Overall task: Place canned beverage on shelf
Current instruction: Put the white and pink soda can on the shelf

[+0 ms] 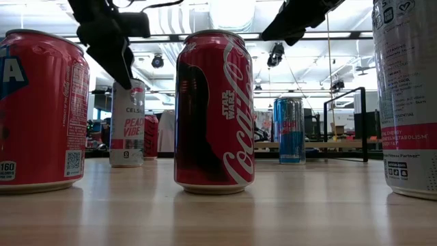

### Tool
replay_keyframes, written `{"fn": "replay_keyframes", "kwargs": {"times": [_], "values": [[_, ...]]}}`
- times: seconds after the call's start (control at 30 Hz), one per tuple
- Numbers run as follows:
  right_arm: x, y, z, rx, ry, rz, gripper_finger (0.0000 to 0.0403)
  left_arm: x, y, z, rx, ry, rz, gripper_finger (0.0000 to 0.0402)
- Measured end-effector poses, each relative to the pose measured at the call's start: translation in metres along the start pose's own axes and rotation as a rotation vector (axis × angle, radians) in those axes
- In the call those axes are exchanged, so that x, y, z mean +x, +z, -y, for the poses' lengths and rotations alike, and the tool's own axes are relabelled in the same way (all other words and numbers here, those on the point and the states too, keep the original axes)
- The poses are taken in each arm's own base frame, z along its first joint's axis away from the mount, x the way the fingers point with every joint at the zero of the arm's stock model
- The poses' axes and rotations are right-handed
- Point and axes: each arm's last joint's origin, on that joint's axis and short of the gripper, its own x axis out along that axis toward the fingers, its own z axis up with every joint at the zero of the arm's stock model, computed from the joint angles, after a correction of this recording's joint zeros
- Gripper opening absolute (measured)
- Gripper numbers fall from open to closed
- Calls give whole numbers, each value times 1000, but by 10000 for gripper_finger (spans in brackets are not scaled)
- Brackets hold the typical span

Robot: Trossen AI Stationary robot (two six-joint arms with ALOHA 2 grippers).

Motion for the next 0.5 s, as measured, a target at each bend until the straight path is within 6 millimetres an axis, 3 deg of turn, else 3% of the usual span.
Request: {"fn": "replay_keyframes", "kwargs": {"times": [0.5], "values": [[0,0,0,0,0,0,9,11,-6,2,-19,3,16,367]]}}
